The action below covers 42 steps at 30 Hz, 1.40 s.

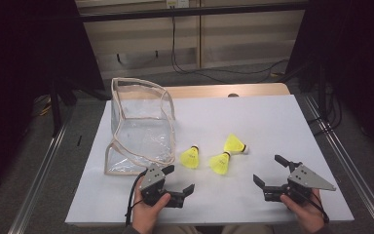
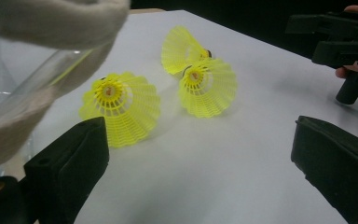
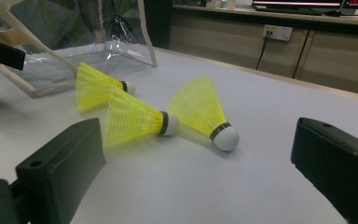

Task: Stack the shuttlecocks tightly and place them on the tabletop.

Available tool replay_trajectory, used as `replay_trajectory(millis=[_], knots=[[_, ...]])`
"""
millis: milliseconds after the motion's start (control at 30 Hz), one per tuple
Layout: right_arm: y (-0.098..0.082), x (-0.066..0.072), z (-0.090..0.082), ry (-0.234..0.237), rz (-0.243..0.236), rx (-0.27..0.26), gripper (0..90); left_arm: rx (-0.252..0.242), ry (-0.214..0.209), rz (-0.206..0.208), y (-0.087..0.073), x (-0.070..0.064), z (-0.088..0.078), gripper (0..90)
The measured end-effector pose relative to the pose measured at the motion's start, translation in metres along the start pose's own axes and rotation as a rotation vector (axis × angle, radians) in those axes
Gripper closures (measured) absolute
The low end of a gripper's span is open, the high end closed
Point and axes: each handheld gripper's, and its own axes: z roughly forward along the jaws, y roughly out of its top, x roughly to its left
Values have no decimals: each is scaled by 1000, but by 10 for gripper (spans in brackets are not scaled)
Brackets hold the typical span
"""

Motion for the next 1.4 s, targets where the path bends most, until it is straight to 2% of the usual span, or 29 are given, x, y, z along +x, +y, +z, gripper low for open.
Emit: replay_trajectory(millis=[133,467,700,1000,1100,1400], knots=[[0,0,0,-2,2,1,19,1,-16,-5,3,-4,6,38],[0,0,1,8,1,5,21,-1,8,-15,8,-11,15,31],[0,0,1,6,1,6,23,13,-3,-8,9,-15,23,29],[-1,0,1,3,0,7,23,32,23,-4,12,-19,34,29],[-1,0,1,5,2,5,23,30,20,1,13,-21,38,30],[0,0,1,12,0,7,23,38,35,6,15,-20,44,32]])
